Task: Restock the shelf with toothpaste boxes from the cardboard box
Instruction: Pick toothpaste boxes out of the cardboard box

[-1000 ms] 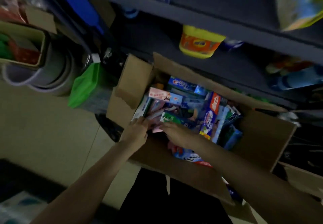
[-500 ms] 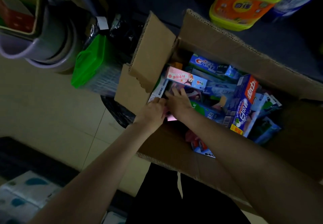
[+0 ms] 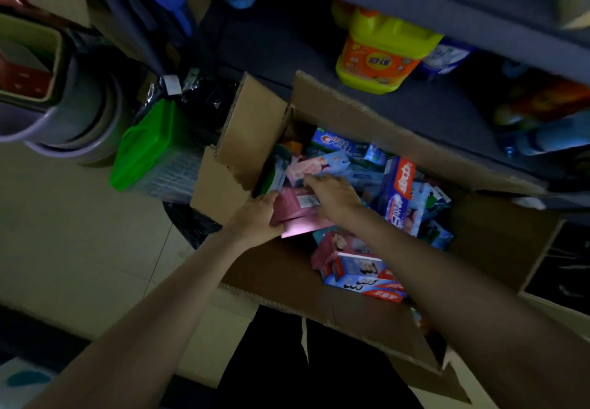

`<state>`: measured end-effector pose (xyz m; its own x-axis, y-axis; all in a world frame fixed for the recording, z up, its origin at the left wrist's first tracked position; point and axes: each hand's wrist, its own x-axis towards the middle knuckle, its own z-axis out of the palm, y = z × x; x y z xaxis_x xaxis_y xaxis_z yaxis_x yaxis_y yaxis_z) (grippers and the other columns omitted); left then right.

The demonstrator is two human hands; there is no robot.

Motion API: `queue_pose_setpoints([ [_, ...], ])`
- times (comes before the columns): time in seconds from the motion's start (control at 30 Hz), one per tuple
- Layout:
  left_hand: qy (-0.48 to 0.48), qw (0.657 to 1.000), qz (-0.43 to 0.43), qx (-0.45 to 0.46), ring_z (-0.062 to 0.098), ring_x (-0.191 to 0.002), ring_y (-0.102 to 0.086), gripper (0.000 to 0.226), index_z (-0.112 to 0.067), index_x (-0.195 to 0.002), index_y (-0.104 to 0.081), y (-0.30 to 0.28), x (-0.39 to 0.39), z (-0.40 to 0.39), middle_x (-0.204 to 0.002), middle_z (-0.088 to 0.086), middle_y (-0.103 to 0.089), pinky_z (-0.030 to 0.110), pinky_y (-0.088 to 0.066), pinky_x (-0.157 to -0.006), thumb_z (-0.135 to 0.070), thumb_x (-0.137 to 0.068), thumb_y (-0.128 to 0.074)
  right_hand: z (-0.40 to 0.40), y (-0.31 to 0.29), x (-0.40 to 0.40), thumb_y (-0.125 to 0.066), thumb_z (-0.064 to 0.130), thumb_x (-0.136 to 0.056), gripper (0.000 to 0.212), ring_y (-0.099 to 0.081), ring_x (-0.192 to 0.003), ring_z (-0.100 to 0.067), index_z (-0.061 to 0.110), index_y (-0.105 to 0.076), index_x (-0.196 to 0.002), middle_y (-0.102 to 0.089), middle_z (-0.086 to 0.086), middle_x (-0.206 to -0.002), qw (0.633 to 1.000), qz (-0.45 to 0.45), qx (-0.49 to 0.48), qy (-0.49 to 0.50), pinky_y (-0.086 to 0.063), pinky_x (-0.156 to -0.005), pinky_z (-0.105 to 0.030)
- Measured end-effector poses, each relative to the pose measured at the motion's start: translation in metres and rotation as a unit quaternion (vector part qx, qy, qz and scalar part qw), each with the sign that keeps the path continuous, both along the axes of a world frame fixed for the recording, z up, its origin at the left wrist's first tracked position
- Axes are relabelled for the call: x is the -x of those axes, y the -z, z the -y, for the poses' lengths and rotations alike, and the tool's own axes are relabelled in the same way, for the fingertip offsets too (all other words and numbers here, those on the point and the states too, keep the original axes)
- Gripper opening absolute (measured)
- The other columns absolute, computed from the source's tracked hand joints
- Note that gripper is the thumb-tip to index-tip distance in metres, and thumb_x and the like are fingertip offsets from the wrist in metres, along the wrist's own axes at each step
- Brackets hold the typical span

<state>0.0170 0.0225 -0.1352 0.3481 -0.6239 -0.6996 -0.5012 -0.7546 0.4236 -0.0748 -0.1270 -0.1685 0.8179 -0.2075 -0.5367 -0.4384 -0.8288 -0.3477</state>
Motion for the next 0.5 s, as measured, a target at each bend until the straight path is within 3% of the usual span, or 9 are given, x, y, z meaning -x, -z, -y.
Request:
queue_pose_setpoints([
  [0.1, -0.087, 0.991, -0.057, 0.079, 0.025, -0.118, -0.050, 0.059, -0.011, -0.135, -0.037, -0.030, -0.005, 0.013, -0.128, 0.010, -0.051, 0.032, -0.043, -0.092, -0.023, -0.084, -0.066, 0.019, -0.032, 0.006, -0.069, 0.014, -0.080, 0.054, -0.054, -0.114, -0.031, 0.007, -0.046, -0.128, -0.057, -0.016, -0.125, 0.986, 0.025, -0.127, 0.104, -0.040, -0.089, -0.033],
  [0.23, -0.199, 0.950, -0.164, 0.175, 0.020, -0.101, -0.057, 0.047, 0.002, -0.122, -0.050, -0.090, -0.023, 0.047, -0.108, 0.011, -0.060, 0.020, -0.048, -0.079, -0.004, -0.080, -0.069, 0.044, -0.104, 0.005, -0.079, 0.009, -0.072, 0.059, -0.059, -0.106, -0.027, 0.003, -0.050, -0.123, -0.061, -0.016, -0.118, 0.935, 0.075, -0.262, 0.227, -0.046, -0.096, -0.044],
  [0.33, -0.191, 0.926, -0.240, 0.218, 0.017, -0.093, -0.061, 0.057, 0.002, -0.121, -0.053, -0.144, -0.028, 0.076, -0.108, 0.010, -0.063, 0.016, -0.051, -0.079, -0.007, -0.069, -0.076, 0.062, -0.178, 0.010, -0.073, 0.001, -0.077, 0.050, -0.056, -0.094, -0.021, -0.004, -0.051, -0.122, -0.062, -0.022, -0.113, 0.885, 0.119, -0.342, 0.291, -0.049, -0.081, -0.030],
  [0.4, -0.175, 0.912, -0.280, 0.243, 0.011, -0.088, -0.065, 0.048, -0.004, -0.119, -0.056, -0.183, -0.025, 0.096, -0.104, 0.005, -0.066, 0.017, -0.052, -0.079, -0.010, -0.074, -0.073, 0.075, -0.226, 0.021, -0.071, 0.006, -0.080, 0.042, -0.053, -0.090, -0.023, -0.005, -0.054, -0.117, -0.062, -0.026, -0.107, 0.860, 0.140, -0.375, 0.316, -0.044, -0.071, -0.027],
  [0.5, -0.136, 0.898, -0.319, 0.271, 0.016, -0.094, -0.064, 0.032, -0.010, -0.117, -0.058, -0.243, -0.013, 0.124, -0.108, 0.006, -0.067, 0.022, -0.052, -0.083, -0.011, -0.085, -0.062, 0.095, -0.294, 0.041, -0.067, 0.013, -0.085, 0.021, -0.060, -0.083, -0.014, 0.012, -0.059, -0.104, -0.066, -0.008, -0.097, 0.859, 0.182, -0.345, 0.333, -0.047, -0.067, -0.020],
])
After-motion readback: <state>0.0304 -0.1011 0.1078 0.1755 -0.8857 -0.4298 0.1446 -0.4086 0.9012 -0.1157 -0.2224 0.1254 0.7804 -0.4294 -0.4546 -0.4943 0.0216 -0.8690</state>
